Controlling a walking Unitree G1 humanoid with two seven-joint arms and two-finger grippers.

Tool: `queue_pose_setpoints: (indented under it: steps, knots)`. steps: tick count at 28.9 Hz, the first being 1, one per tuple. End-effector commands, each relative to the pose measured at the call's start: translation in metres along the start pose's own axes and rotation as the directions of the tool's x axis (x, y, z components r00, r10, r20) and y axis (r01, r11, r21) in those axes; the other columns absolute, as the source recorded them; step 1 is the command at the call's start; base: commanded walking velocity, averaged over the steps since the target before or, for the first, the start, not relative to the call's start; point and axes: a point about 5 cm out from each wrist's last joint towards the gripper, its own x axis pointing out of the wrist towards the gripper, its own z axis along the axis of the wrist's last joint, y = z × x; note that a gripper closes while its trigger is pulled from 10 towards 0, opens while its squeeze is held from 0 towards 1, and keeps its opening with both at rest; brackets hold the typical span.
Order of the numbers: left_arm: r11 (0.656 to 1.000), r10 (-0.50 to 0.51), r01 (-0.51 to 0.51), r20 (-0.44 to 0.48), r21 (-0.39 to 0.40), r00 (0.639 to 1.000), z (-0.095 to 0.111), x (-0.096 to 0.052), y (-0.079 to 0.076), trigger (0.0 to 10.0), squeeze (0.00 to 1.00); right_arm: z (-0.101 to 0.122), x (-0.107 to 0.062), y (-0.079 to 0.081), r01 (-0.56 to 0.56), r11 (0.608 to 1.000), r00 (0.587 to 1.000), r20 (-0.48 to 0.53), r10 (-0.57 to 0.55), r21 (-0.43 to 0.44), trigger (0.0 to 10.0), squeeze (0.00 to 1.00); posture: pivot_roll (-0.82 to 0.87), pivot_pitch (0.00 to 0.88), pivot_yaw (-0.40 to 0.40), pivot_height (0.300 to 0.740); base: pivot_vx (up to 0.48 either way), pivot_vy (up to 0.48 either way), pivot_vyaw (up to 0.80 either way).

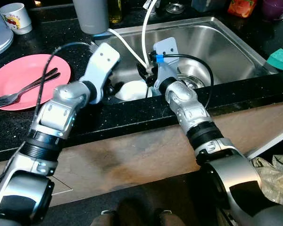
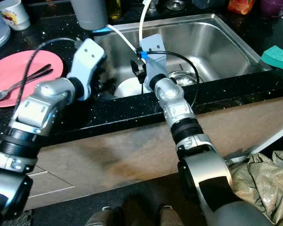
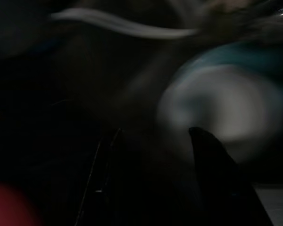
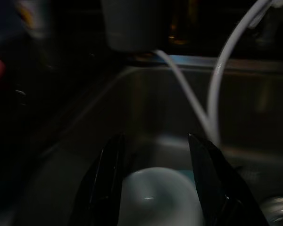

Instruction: Kitchen organization

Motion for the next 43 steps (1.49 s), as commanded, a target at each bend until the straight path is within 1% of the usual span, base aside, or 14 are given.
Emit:
queue_pose_setpoints:
  steps: [1, 2, 3, 5, 6, 8, 19, 20, 22, 27, 28, 32, 36, 43]
  knots:
    - [0.997, 0.079, -0.079, -0.026, 0.013, 0.997, -0.003, -0.005, 0.019, 10.0, 0.0, 0.002, -0.002, 0.006, -0.054, 0.996, 0.999, 0.008, 0.054, 0.075, 10.0, 0.0, 0.01, 0.211, 0.019, 0.74, 0.0, 0.0, 0.0]
    - [0.995, 0.103, -0.103, -0.037, 0.014, 0.994, -0.004, -0.007, 0.027, 10.0, 0.0, 0.005, -0.003, 0.01, -0.092, 0.991, 0.996, 0.017, 0.091, 0.1, 10.0, 0.0, 0.01, 0.211, 0.019, 0.74, 0.0, 0.0, 0.0]
    - [0.991, 0.131, -0.13, -0.053, 0.022, 0.99, -0.005, -0.01, 0.036, 10.0, 0.93, 0.008, -0.006, 0.015, -0.145, 0.983, 0.989, 0.027, 0.143, 0.113, 10.0, 0.0, 0.02, 0.211, 0.019, 0.74, 0.0, 0.0, 0.0]
    - [0.984, 0.178, -0.175, -0.089, 0.041, 0.98, -0.008, -0.017, 0.051, 10.0, 1.0, 0.013, -0.013, 0.025, -0.234, 0.965, 0.972, 0.05, 0.23, 0.118, 10.0, 0.0, 0.02, 0.211, 0.019, 0.74, 0.0, 0.0, 0.0]
    - [0.98, 0.199, -0.194, -0.106, 0.05, 0.974, -0.01, -0.02, 0.058, 10.0, 1.0, 0.017, -0.017, 0.03, -0.277, 0.954, 0.96, 0.065, 0.271, 0.115, 10.0, 0.0, 0.02, 0.213, 0.019, 0.74, 0.0, 0.0, 0.0]
    - [0.97, 0.24, -0.23, -0.14, 0.082, 0.961, -0.014, -0.027, 0.07, 10.0, 0.02, 0.025, -0.024, 0.037, -0.331, 0.937, 0.942, 0.092, 0.322, 0.109, 10.0, 0.0, 0.02, 0.213, 0.019, 0.74, 0.0, 0.0, 0.0]
    - [0.974, 0.226, -0.211, -0.249, 0.083, 0.942, -0.029, -0.038, 0.081, 10.0, 0.0, 0.041, -0.038, 0.047, -0.417, 0.903, 0.906, 0.123, 0.405, 0.101, 10.0, 0.0, 0.02, 0.206, 0.019, 0.74, 0.0, 0.0, 0.0]
    - [0.978, 0.207, -0.194, -0.269, 0.075, 0.941, -0.032, -0.039, 0.08, 10.0, 0.2, 0.042, -0.041, 0.049, -0.436, 0.895, 0.898, 0.115, 0.425, 0.097, 10.0, 0.0, 0.03, 0.205, 0.018, 0.74, 0.0, 0.0, 0.0]
    - [0.982, 0.19, -0.177, -0.296, 0.068, 0.936, -0.035, -0.041, 0.08, 10.0, 0.84, 0.042, -0.043, 0.052, -0.453, 0.887, 0.89, 0.104, 0.444, 0.092, 10.0, 0.0, 0.03, 0.205, 0.018, 0.74, 0.0, 0.0, 0.0]
    - [0.978, 0.206, -0.188, -0.324, 0.085, 0.923, -0.039, -0.044, 0.083, 10.0, 0.87, 0.043, -0.044, 0.054, -0.46, 0.883, 0.887, 0.095, 0.452, 0.091, 10.0, 0.0, 0.03, 0.199, 0.015, 0.74, 0.0, 0.0, 0.0]
    - [0.977, 0.211, -0.196, -0.343, 0.078, 0.915, -0.042, -0.045, 0.085, 10.0, 0.0, 0.042, -0.045, 0.056, -0.468, 0.879, 0.883, 0.087, 0.461, 0.089, 10.0, 0.0, 0.03, 0.199, 0.015, 0.74, 0.0, 0.0, 0.0]
    - [0.976, 0.204, -0.215, -0.384, 0.013, 0.901, -0.049, -0.049, 0.089, 10.0, 0.0, 0.042, -0.047, 0.058, -0.487, 0.87, 0.873, 0.07, 0.482, 0.079, 10.0, 0.0, 0.03, 0.194, 0.014, 0.74, 0.0, 0.0, 0.0]
    - [0.962, 0.155, -0.236, -0.441, -0.134, 0.884, -0.06, -0.054, 0.096, 10.0, 0.0, 0.043, -0.051, 0.06, -0.511, 0.857, 0.859, 0.04, 0.51, 0.059, 10.0, 0.0, 0.03, 0.188, 0.016, 0.74, 0.0, 0.0, 0.0]
    - [0.949, 0.113, -0.24, -0.485, -0.207, 0.867, -0.069, -0.057, 0.1, 10.0, 0.0, 0.045, -0.054, 0.061, -0.529, 0.848, 0.849, 0.017, 0.528, 0.039, 10.0, 0.0, 0.03, 0.186, 0.016, 0.74, 0.0, 0.0, 0.0]
